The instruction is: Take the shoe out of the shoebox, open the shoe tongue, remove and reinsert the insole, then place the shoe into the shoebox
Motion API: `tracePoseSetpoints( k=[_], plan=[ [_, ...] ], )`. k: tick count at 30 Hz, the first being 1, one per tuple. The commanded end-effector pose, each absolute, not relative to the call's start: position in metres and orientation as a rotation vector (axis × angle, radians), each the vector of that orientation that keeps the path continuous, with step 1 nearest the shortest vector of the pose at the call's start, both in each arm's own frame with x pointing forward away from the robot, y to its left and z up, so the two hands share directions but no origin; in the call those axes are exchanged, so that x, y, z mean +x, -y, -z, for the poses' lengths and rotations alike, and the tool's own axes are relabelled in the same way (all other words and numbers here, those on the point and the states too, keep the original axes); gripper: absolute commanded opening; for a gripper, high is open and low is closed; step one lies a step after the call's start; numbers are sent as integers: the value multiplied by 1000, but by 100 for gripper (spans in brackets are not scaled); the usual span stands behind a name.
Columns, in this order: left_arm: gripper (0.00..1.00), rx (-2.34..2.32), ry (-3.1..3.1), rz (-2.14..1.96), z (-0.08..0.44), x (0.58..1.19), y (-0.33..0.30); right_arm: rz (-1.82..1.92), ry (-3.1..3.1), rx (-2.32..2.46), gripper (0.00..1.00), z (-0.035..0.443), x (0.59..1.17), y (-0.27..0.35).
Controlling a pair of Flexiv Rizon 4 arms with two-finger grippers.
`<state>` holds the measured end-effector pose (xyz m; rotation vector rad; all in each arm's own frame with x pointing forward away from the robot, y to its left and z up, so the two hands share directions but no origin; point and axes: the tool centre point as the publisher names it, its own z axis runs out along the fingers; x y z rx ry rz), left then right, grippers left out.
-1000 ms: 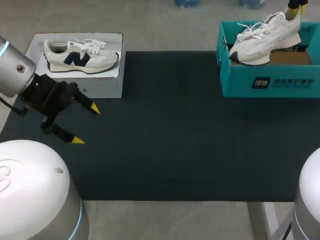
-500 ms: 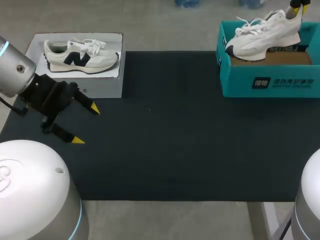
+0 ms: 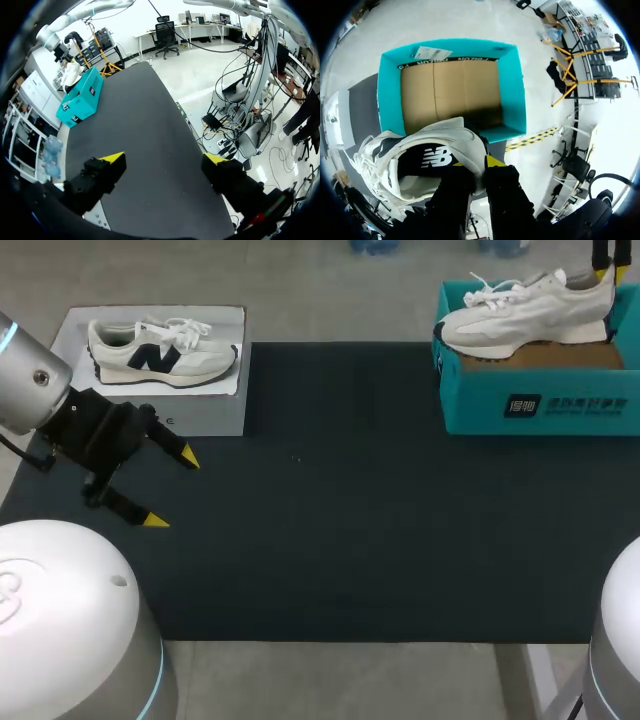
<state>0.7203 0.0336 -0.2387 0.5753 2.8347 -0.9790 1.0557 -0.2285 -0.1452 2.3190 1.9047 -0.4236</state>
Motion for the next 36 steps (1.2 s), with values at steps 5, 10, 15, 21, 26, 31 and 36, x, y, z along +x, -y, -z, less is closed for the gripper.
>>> tracePoseSetpoints(
  k=[5, 10, 15, 21, 26, 31, 36],
  plan=[
    [100, 576, -2837, 974, 239, 720, -33, 401, -1758, 2442, 0, 152, 1035, 240],
    [100, 576, -2837, 974, 239, 720, -33, 394, -1714, 2462, 0, 151, 1028, 248],
    [100, 576, -2837, 974, 239, 720, -33, 406, -1672, 2467, 0, 152, 1027, 251],
    [100, 576, -2837, 974, 239, 720, -33, 406, -1672, 2467, 0, 152, 1027, 251],
    [100, 576, -2837, 974, 239, 720, -33, 406, -1672, 2467, 0, 152, 1027, 251],
    [100, 576, -2837, 974, 239, 720, -33, 441, -1606, 2487, 0, 151, 1039, 264],
    [100, 576, -2837, 974, 239, 720, -33, 432, -1565, 2502, 0, 154, 1048, 277]
  ],
)
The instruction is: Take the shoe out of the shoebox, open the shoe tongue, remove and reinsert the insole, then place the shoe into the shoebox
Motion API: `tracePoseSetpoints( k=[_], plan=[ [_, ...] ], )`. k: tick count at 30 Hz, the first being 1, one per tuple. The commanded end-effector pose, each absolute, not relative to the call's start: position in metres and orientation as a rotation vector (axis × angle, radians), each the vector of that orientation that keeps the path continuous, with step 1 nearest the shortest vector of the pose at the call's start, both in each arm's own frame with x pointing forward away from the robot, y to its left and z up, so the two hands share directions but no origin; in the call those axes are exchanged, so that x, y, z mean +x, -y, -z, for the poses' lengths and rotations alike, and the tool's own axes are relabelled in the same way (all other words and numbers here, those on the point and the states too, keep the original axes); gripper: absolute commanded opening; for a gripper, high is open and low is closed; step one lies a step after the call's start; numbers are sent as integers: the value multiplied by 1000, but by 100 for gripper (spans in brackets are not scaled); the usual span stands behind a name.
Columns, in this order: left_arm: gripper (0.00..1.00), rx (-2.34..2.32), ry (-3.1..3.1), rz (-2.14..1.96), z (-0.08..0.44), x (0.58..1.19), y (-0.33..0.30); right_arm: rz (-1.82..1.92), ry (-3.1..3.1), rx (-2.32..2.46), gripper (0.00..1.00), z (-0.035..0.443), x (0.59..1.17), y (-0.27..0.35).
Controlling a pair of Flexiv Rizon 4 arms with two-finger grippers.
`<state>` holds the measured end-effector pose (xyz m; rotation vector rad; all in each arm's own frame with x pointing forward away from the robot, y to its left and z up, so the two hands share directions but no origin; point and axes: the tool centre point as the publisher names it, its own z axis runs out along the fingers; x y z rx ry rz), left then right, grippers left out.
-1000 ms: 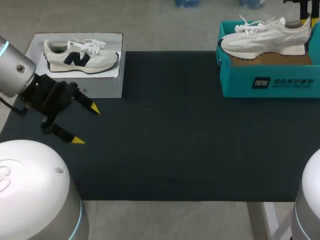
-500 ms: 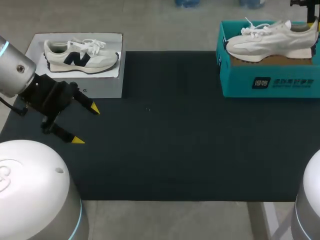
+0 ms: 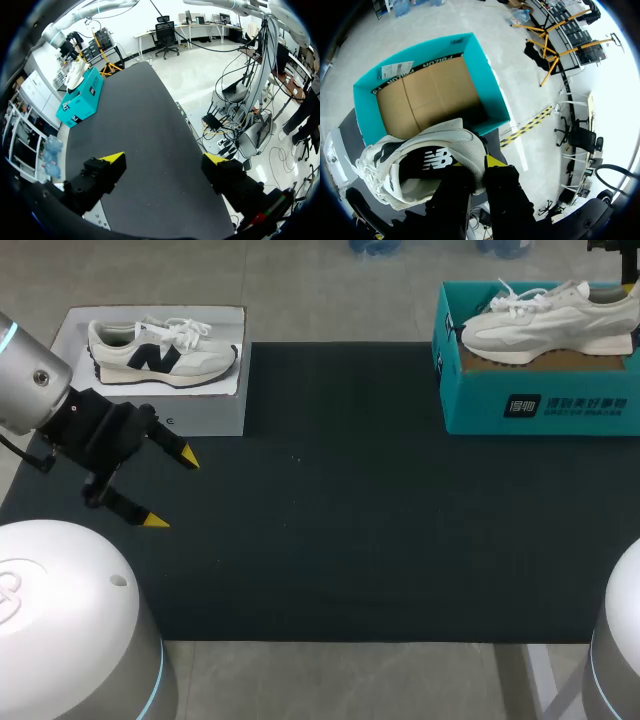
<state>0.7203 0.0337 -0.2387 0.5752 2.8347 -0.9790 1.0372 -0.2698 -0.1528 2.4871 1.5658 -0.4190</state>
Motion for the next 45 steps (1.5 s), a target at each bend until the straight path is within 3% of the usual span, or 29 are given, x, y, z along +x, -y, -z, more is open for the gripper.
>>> tracePoseSetpoints(
  k=[1, 15, 37, 45],
  plan=[
    [100, 576, -2837, 974, 239, 720, -33, 433, -1555, 2502, 0, 155, 1051, 278],
    [100, 576, -2837, 974, 239, 720, -33, 427, -1486, 2513, 0, 169, 1071, 297],
    [100, 576, -2837, 974, 239, 720, -33, 475, -1538, 2586, 0, 246, 1065, 311],
    [100, 576, -2837, 974, 239, 720, -33, 395, -1552, 2560, 0, 220, 1082, 313]
  ],
)
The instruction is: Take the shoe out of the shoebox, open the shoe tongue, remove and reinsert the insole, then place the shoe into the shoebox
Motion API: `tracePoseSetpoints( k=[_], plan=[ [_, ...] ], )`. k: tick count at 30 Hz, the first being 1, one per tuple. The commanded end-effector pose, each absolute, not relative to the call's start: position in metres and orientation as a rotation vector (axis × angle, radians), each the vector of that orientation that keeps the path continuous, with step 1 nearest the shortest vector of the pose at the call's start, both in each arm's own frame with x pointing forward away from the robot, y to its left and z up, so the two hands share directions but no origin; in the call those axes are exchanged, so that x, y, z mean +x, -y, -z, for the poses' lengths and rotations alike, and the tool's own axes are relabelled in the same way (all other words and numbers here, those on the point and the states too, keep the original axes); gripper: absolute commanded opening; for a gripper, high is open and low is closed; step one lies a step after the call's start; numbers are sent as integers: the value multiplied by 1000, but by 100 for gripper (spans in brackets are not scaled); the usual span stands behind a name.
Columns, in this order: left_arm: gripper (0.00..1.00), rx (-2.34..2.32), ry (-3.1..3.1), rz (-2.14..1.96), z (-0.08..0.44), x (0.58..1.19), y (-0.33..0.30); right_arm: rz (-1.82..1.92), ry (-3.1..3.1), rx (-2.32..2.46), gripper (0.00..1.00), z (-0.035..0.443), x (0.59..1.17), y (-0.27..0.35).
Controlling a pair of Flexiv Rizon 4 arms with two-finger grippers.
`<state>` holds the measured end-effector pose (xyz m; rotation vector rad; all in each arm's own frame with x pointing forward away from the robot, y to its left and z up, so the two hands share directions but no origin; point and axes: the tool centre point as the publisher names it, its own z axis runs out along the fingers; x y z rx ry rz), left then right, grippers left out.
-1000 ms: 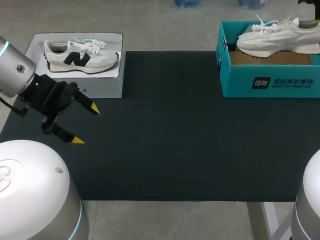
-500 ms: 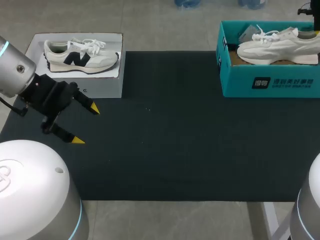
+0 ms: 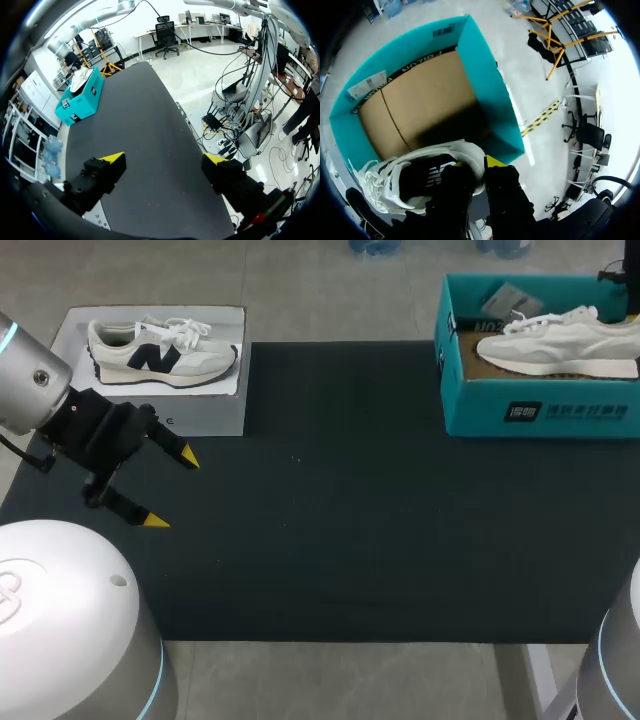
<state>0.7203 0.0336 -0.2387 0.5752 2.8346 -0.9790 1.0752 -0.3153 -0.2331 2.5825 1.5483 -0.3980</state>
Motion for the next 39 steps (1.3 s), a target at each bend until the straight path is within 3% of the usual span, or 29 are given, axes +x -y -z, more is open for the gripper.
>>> tracePoseSetpoints(
  k=[1, 20, 39],
  plan=[
    [100, 576, -2837, 974, 239, 720, -33, 390, -1552, 2552, 0, 216, 1085, 312],
    [100, 576, -2837, 974, 239, 720, -33, 360, -1512, 2513, 0, 196, 1101, 316],
    [100, 576, -2837, 974, 239, 720, -33, 350, -1529, 2505, 0, 244, 1100, 324]
  ],
)
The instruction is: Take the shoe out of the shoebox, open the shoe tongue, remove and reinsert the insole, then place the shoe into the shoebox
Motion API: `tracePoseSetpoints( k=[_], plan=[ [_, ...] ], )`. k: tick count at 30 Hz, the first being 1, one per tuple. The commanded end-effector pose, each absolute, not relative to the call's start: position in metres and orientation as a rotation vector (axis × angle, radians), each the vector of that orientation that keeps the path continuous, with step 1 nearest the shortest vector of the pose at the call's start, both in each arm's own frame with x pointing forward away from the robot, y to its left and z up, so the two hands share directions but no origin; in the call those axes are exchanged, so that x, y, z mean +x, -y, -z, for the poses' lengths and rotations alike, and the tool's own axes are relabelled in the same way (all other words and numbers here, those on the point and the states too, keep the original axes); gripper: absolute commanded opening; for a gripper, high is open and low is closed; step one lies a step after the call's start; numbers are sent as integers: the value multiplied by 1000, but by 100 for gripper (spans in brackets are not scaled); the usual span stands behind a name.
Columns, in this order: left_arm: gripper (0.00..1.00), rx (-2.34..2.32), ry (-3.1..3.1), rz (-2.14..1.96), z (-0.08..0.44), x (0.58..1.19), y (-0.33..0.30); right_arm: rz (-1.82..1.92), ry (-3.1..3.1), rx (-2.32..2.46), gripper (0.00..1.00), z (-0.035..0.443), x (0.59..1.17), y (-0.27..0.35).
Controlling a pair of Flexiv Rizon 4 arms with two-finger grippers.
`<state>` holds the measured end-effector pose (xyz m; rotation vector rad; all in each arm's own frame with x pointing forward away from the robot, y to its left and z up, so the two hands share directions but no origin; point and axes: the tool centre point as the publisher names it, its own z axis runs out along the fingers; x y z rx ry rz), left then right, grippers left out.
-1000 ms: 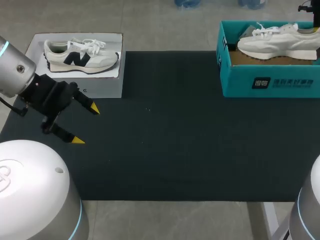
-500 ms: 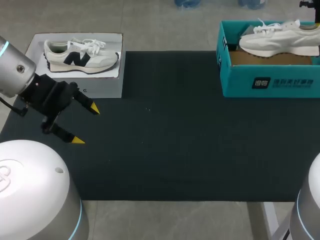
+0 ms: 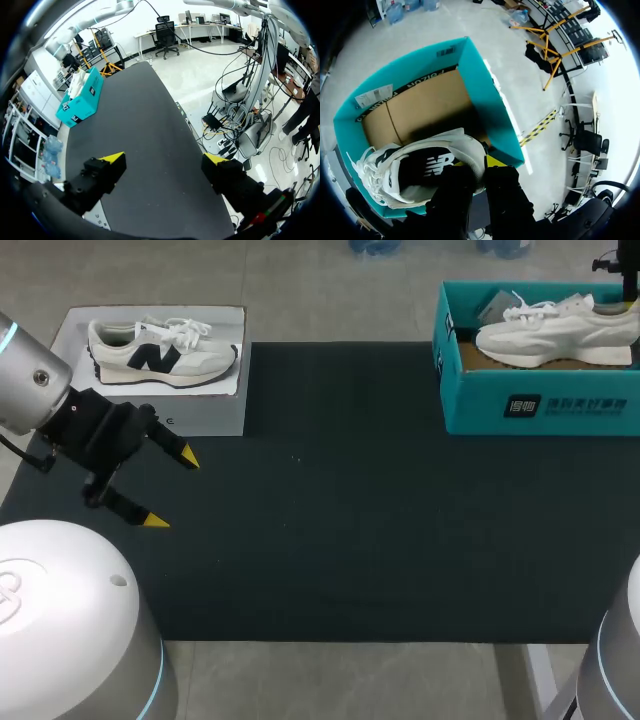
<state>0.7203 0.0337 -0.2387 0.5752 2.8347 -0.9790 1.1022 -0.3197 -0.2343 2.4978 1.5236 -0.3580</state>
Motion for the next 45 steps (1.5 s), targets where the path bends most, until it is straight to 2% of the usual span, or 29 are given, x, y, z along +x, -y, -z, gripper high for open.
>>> tracePoseSetpoints(
  k=[1, 31, 45],
  plan=[
    [100, 576, -2837, 974, 239, 720, -33, 354, -1533, 2509, 0, 247, 1098, 325],
    [100, 576, -2837, 974, 239, 720, -33, 331, -1517, 2484, 0, 323, 1094, 329],
    [100, 576, -2837, 974, 239, 720, -33, 303, -1517, 2482, 0, 335, 1093, 327]
  ],
)
